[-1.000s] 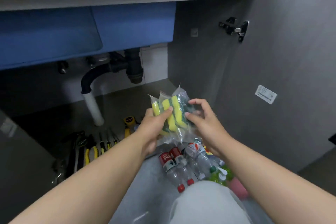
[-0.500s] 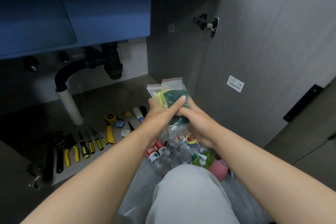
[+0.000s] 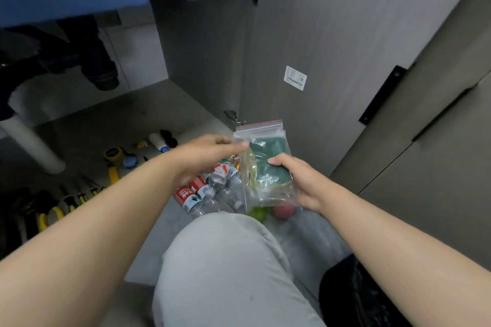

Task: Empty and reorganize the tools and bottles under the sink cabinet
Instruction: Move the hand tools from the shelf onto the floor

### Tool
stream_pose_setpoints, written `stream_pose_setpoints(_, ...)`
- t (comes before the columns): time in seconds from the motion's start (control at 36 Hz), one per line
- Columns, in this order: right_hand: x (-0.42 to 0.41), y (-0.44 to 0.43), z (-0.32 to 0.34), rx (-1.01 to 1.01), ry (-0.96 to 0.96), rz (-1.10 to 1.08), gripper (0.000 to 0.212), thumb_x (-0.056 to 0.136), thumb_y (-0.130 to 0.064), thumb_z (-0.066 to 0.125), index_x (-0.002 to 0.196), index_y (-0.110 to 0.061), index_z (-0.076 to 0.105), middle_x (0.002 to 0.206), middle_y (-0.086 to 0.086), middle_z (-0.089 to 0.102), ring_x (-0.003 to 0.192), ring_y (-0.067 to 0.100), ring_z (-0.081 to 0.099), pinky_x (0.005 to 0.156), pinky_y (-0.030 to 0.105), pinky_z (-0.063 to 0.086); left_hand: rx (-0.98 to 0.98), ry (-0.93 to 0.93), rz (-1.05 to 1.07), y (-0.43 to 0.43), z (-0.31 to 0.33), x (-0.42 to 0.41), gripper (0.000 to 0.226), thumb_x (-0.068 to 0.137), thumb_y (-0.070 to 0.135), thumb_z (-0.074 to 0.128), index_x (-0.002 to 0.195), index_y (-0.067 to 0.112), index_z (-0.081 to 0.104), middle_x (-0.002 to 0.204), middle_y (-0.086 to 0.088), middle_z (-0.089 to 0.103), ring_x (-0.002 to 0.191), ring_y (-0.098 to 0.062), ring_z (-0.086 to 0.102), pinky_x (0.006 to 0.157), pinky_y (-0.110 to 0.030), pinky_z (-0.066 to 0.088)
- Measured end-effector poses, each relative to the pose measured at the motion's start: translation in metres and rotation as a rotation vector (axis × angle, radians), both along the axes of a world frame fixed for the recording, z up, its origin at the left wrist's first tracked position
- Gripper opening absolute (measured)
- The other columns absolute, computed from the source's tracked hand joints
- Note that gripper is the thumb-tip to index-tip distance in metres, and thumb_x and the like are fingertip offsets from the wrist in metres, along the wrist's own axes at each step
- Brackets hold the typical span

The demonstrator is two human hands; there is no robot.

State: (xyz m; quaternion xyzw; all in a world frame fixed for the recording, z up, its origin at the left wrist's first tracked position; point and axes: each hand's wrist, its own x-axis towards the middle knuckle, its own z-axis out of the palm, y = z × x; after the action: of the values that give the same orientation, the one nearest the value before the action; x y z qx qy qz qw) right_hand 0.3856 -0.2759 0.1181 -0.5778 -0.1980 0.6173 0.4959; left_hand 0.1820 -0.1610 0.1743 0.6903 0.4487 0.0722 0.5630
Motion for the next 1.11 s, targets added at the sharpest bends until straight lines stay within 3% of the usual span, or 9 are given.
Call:
stream_pose_setpoints(0.22,0.005,-0.068,-0.106,-0.370,-0.073,-0.179,0.037,0.083,-0.019,0.069,0.118,-0.008,0.068,0.103,0.019,0.076,0.086,0.033,0.072,0.086,0.049,0.057,0.061,0.087,0.026,0.007,-0.016,-0.009,0.026,0.092,0.046,0.068,0.107,0.025,0.070,0.113,-0.005,0.072,0.110,-0.024,0.066,0.094,-0.037,0.051)
stream_pose_setpoints(0.36,0.003,-0.074,-0.163,-0.552,-0.090,-0.287,0.025,0.084,-0.011,0.066,0.107,0.000,0.069,0.093,0.022,0.075,0.071,0.031,0.071,0.066,0.038,0.060,0.103,0.110,0.029,0.017,-0.032,-0.022,0.019,0.093,0.047,0.067,0.102,0.031,0.070,0.106,0.004,0.073,0.104,-0.017,0.068,0.096,-0.041,0.054)
stream_pose_setpoints(0.47,-0.004,-0.063,-0.199,-0.590,-0.063,-0.370,0.040,0.086,-0.009,0.066,0.124,0.002,0.060,0.113,0.026,0.070,0.102,0.040,0.069,0.094,0.056,0.055,0.129,0.143,0.036,0.023,-0.046,-0.033,0.016,0.095,0.040,0.066,0.105,0.029,0.072,0.104,0.006,0.073,0.100,-0.014,0.069,0.077,-0.026,0.054)
stream_pose_setpoints(0.58,-0.010,-0.046,-0.223,-0.601,-0.027,-0.429,0.047,0.089,-0.014,0.068,0.131,0.000,0.053,0.119,0.026,0.067,0.106,0.040,0.068,0.084,0.051,0.058,0.101,0.173,0.069,0.027,-0.056,-0.044,0.016,0.096,0.038,0.066,0.107,0.027,0.071,0.104,0.009,0.073,0.098,-0.010,0.068,0.072,-0.024,0.049)
stream_pose_setpoints(0.64,-0.010,-0.039,-0.233,-0.600,-0.082,-0.435,0.051,0.089,-0.015,0.070,0.133,0.000,0.051,0.121,0.025,0.065,0.106,0.037,0.068,0.078,0.044,0.060,0.084,0.178,0.086,0.029,-0.060,-0.049,0.015,0.096,0.036,0.066,0.107,0.027,0.072,0.102,0.012,0.073,0.097,-0.006,0.068,0.072,-0.022,0.048)
stream_pose_setpoints(0.81,-0.007,-0.027,-0.260,-0.710,-0.258,-0.310,0.058,0.089,-0.026,0.072,0.136,0.001,0.051,0.132,0.025,0.061,0.120,0.039,0.061,0.103,0.050,0.050,0.071,0.223,0.084,0.034,-0.068,-0.055,0.017,0.095,0.041,0.065,0.107,0.031,0.072,0.104,0.013,0.073,0.098,-0.006,0.068,0.076,-0.025,0.050)
stream_pose_setpoints(0.92,-0.008,-0.025,-0.246,-0.943,-0.693,-0.235,0.084,0.083,-0.043,0.077,0.140,-0.001,0.033,0.145,0.024,0.041,0.134,0.039,0.042,0.108,0.045,0.041,0.088,0.240,0.050,0.037,-0.074,-0.055,0.014,0.096,0.036,0.065,0.107,0.031,0.071,0.105,0.012,0.073,0.097,-0.004,0.067,0.073,-0.022,0.049)
stream_pose_setpoints(1.0,-0.016,-0.023,-0.227,-0.773,-0.948,-0.239,0.074,0.082,-0.040,0.076,0.133,-0.004,0.036,0.138,0.021,0.043,0.128,0.039,0.045,0.099,0.049,0.043,0.106,0.251,0.041,0.038,-0.077,-0.057,0.013,0.096,0.036,0.066,0.108,0.033,0.069,0.105,0.014,0.071,0.099,-0.003,0.065,0.074,-0.018,0.047)
stream_pose_setpoints(1.11,-0.027,0.001,-0.208,-0.325,-0.997,-0.145,0.038,0.088,-0.026,0.070,0.111,-0.006,0.048,0.114,0.019,0.058,0.104,0.039,0.057,0.084,0.045,0.049,0.133,0.293,0.031,0.041,-0.078,-0.066,0.011,0.097,0.036,0.065,0.107,0.033,0.067,0.106,0.011,0.069,0.101,-0.006,0.064,0.077,-0.017,0.048)
